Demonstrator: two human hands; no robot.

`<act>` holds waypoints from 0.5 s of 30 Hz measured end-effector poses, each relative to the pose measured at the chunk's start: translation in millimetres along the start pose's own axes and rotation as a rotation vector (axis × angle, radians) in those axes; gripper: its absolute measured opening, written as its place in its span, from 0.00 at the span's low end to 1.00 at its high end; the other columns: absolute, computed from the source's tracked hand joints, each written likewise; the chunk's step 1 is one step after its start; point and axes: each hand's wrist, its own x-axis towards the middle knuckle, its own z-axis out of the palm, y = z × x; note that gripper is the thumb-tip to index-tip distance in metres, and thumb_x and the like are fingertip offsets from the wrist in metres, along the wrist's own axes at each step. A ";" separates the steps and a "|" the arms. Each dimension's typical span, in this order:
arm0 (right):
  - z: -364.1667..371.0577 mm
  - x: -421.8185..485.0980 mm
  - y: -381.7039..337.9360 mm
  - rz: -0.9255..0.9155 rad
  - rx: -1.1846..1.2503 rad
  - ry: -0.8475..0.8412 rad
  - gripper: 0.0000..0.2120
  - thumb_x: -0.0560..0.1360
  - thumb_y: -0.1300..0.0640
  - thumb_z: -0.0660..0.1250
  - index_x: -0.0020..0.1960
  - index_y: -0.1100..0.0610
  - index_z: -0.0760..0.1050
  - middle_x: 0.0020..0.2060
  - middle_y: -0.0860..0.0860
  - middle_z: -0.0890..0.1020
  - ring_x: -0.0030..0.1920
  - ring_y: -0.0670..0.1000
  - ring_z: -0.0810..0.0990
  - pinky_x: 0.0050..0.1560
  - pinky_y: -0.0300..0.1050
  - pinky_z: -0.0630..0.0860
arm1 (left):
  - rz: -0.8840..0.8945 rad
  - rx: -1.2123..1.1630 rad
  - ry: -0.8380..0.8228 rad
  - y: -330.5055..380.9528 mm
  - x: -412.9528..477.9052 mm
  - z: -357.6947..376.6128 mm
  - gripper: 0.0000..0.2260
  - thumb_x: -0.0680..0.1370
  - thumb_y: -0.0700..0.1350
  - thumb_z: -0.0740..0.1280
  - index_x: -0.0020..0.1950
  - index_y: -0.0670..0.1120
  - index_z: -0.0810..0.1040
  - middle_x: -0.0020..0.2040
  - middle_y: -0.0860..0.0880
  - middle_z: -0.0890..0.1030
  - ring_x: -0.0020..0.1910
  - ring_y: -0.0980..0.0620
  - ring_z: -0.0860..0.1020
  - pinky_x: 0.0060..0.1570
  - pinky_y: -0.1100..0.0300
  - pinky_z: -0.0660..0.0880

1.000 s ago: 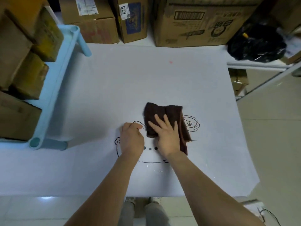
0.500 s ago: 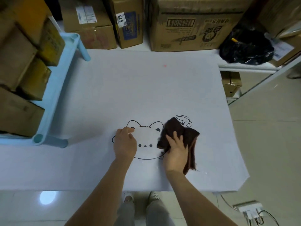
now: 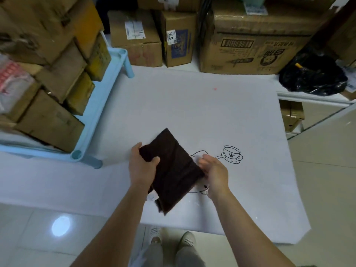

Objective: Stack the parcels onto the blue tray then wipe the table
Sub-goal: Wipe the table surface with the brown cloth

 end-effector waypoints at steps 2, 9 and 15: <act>-13.1 12.0 0.6 -0.186 -0.230 0.148 0.09 0.74 0.65 0.64 0.42 0.53 0.80 0.46 0.50 0.82 0.47 0.50 0.78 0.48 0.41 0.72 | 0.081 0.578 0.079 -4.9 -3.2 0.7 0.35 0.75 0.52 0.68 0.76 0.55 0.53 0.74 0.41 0.58 0.72 0.40 0.60 0.68 0.41 0.62; -25.0 52.5 -7.5 -0.573 -1.373 0.187 0.24 0.77 0.60 0.57 0.71 0.44 0.66 0.72 0.48 0.63 0.71 0.53 0.61 0.63 0.54 0.64 | 0.449 1.039 -0.250 -37.9 -4.1 50.9 0.37 0.71 0.72 0.54 0.76 0.62 0.44 0.78 0.49 0.37 0.75 0.40 0.34 0.68 0.32 0.41; -32.8 73.4 -13.5 -0.493 -1.545 0.207 0.13 0.76 0.56 0.57 0.58 0.43 0.67 0.64 0.48 0.64 0.65 0.54 0.61 0.51 0.56 0.63 | 0.169 0.928 -0.006 -96.4 -8.6 1.7 0.30 0.76 0.67 0.46 0.76 0.61 0.44 0.78 0.51 0.39 0.76 0.43 0.35 0.68 0.31 0.40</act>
